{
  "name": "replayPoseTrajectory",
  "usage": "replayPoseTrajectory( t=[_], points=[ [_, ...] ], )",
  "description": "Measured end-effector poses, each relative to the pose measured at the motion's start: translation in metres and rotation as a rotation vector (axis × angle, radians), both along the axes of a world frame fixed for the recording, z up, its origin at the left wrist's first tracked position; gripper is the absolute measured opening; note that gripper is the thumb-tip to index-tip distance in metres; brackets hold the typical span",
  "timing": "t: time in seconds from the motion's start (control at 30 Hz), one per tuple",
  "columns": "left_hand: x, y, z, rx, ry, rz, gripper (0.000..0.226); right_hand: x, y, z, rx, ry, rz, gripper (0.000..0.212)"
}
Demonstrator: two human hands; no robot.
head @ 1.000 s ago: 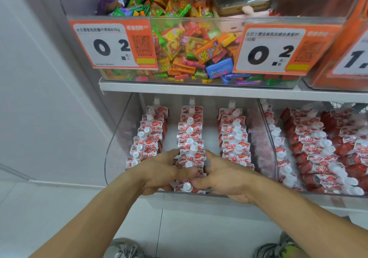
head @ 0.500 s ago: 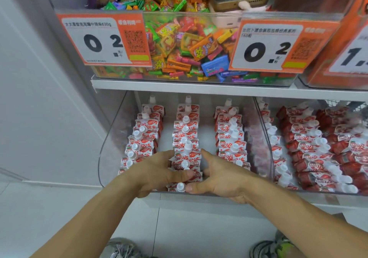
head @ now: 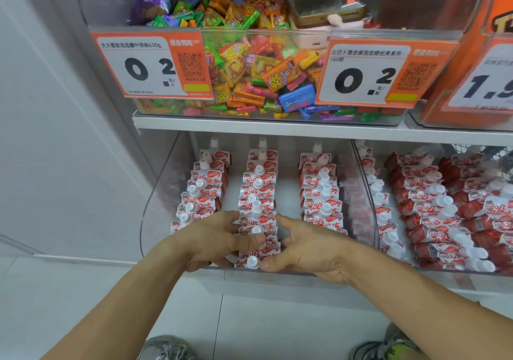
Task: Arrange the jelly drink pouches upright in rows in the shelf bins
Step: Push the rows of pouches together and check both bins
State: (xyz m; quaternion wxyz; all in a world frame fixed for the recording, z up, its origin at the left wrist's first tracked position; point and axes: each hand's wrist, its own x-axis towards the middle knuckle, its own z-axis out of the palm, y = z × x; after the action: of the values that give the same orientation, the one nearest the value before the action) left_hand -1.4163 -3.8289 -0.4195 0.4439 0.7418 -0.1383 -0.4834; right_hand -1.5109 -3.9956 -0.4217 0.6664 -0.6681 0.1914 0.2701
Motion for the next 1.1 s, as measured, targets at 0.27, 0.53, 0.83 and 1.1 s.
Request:
replayPoseTrajectory(
  t=[0.27, 0.53, 0.83, 1.1],
  points=[
    [0.015, -0.019, 0.001, 0.062, -0.186, 0.199, 0.091, 0.030, 0.002, 0.022, -0.230, 0.002, -0.189, 0.070],
    [0.021, -0.030, 0.002, -0.033, -0.100, 0.178, 0.064, 0.035, 0.002, 0.017, -0.067, 0.036, -0.162, 0.086],
    [0.027, -0.031, -0.002, 0.046, -0.057, 0.160, 0.082, 0.037, 0.004, 0.015, -0.056, 0.024, -0.115, 0.073],
    [0.009, 0.013, 0.046, 0.256, -0.902, 0.202, 0.046, 0.020, 0.004, 0.037, -0.616, -0.366, -0.081, 0.069]
  ],
)
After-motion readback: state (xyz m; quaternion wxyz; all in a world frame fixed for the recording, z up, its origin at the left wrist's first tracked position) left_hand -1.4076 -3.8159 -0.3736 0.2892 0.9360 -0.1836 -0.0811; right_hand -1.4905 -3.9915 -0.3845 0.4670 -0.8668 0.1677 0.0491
